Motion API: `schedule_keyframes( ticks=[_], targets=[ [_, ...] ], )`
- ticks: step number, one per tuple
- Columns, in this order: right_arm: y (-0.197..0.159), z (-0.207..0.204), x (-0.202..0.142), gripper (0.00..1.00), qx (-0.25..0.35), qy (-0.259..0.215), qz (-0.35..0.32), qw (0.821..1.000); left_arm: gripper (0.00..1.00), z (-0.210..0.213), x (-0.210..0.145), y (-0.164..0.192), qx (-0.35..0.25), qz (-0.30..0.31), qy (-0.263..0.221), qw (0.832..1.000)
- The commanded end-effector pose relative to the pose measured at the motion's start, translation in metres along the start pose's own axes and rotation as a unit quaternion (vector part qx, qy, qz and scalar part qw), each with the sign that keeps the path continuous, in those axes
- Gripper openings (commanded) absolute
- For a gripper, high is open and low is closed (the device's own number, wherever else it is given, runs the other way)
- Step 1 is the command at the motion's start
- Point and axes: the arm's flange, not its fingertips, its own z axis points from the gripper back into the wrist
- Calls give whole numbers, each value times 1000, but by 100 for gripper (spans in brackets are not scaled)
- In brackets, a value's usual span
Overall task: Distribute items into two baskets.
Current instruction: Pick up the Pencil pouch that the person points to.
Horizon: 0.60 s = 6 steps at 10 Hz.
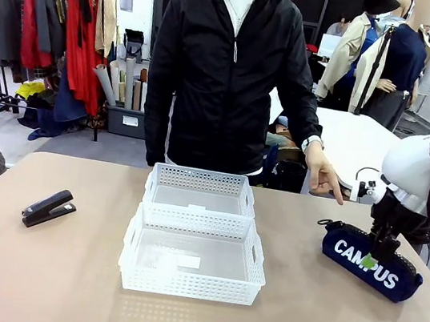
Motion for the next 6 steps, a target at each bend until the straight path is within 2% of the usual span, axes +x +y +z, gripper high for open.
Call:
schedule_keyframes(
  ticks=[1,3,4,6],
  targets=[
    [-9,-2,0,100,18,-16,19,1000,100,1,0,0,1,-1,-2,1000],
    [-11,-7,4,100,33,0,26,999,100,1,0,0,1,-1,-2,1000],
    [-12,-10,4,97,40,8,27,999,100,1,0,0,1,-1,-2,1000],
    [-12,-12,5,57,44,12,30,999,100,1,0,0,1,-1,-2,1000]
  ],
)
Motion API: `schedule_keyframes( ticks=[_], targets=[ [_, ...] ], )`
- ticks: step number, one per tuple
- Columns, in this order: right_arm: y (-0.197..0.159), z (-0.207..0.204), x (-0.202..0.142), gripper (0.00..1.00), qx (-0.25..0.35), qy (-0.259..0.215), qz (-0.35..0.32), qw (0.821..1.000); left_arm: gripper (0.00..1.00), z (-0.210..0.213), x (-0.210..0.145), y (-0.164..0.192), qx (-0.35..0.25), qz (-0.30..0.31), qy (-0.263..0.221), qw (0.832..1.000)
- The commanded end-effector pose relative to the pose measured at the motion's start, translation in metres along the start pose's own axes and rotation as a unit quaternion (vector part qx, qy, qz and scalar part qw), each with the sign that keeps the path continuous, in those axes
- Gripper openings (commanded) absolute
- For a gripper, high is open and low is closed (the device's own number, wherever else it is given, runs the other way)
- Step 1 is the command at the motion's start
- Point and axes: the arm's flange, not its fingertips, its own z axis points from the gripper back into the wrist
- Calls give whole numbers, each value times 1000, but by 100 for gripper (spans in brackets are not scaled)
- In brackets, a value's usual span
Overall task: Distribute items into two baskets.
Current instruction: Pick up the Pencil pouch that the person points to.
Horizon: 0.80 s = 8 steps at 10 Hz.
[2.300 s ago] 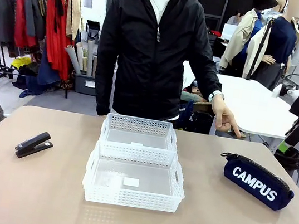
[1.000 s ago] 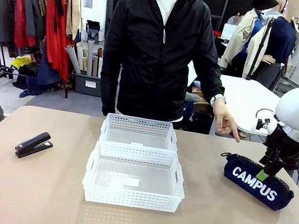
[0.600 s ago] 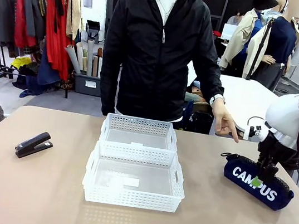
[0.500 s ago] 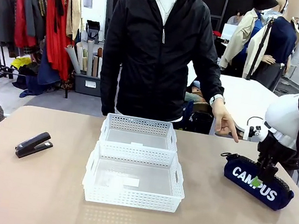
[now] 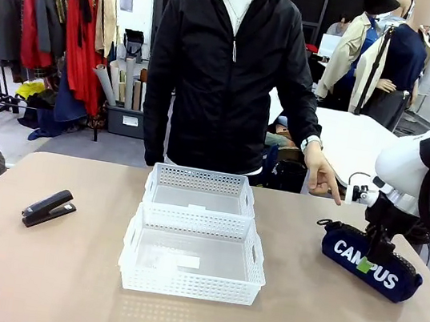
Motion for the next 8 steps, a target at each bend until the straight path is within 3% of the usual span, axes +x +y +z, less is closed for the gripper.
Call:
schedule_keyframes(
  ticks=[1,3,8],
  targets=[
    [-6,3,-1,37,6,1,18,1000,100,1,0,0,1,-1,-2,1000],
    [-7,5,-3,0,4,7,15,1000,100,1,0,0,1,-1,-2,1000],
    [-14,8,0,0,18,29,11,999,100,1,0,0,1,-1,-2,1000]
  ],
)
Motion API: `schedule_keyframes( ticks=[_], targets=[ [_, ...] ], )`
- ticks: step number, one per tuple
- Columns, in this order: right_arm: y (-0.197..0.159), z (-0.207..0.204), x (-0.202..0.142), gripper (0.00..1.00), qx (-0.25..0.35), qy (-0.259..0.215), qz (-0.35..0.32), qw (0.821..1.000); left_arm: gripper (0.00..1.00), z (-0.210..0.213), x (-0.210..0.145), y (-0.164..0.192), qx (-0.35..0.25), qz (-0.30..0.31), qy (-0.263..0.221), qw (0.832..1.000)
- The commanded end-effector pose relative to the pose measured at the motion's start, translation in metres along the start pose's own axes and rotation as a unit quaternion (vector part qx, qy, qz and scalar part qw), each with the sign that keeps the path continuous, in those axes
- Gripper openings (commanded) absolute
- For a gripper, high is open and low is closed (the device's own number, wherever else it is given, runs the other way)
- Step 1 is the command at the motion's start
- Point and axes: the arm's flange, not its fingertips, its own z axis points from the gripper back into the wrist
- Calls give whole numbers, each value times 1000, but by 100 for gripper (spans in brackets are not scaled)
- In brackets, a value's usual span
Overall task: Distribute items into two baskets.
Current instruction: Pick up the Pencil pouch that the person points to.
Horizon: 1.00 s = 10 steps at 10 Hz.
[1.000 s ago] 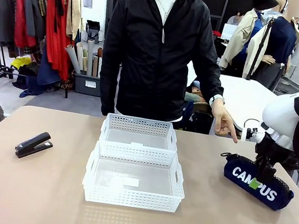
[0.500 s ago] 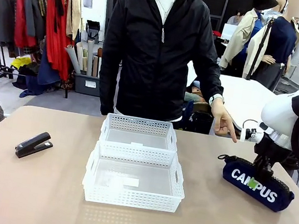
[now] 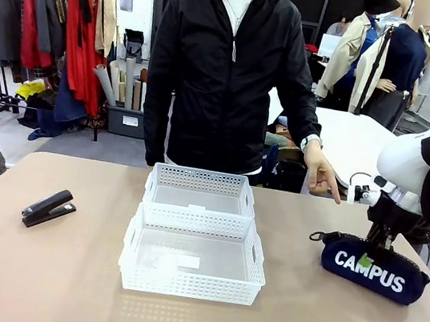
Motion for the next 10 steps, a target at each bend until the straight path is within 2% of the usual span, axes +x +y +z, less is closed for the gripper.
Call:
schedule_keyframes(
  ticks=[1,2,8,10],
  targets=[
    [-9,8,5,0,30,7,0,1000,100,1,0,0,1,-1,-2,1000],
    [0,0,0,0,0,0,0,1000,100,1,0,0,1,-1,-2,1000],
    [-2,1,0,0,10,2,-1,1000,100,1,0,0,1,-1,-2,1000],
    [7,56,12,0,-42,-16,35,998,100,1,0,0,1,-1,-2,1000]
  ],
)
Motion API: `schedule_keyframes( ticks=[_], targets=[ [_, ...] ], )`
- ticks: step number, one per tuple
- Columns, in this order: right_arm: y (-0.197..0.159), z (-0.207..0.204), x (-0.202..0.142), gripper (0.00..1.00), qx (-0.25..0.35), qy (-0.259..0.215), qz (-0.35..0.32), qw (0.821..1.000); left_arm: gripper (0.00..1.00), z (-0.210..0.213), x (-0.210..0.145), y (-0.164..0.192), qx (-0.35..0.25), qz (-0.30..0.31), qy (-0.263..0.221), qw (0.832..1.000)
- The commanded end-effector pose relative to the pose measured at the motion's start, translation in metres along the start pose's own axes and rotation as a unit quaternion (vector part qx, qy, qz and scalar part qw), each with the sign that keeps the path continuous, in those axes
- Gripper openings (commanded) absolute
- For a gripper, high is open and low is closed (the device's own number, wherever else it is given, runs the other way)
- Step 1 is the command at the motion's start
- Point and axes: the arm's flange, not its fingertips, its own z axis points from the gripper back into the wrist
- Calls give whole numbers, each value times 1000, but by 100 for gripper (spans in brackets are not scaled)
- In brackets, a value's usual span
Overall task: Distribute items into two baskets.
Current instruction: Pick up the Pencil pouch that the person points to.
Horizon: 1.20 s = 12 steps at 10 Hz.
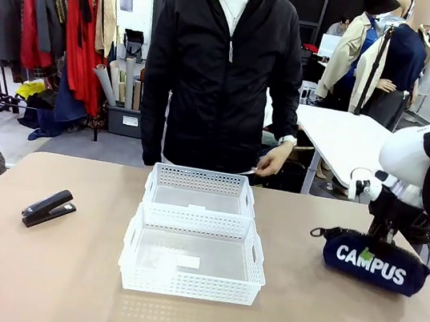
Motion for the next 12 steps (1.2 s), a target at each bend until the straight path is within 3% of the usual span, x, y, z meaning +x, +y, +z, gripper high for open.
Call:
schedule_keyframes(
  ticks=[1,4,7,10,11,12],
  targets=[
    [10,56,5,0,-47,-22,42,998,100,1,0,0,1,-1,-2,1000],
    [24,129,15,0,-73,-71,126,987,100,1,0,0,1,-1,-2,1000],
    [50,179,31,0,-90,-86,185,975,100,1,0,0,1,-1,-2,1000],
    [68,197,45,0,-106,-84,246,960,100,1,0,0,1,-1,-2,1000],
    [64,188,43,0,-99,-71,194,973,100,1,0,0,1,-1,-2,1000],
    [64,188,43,0,-99,-71,194,973,100,1,0,0,1,-1,-2,1000]
  ],
)
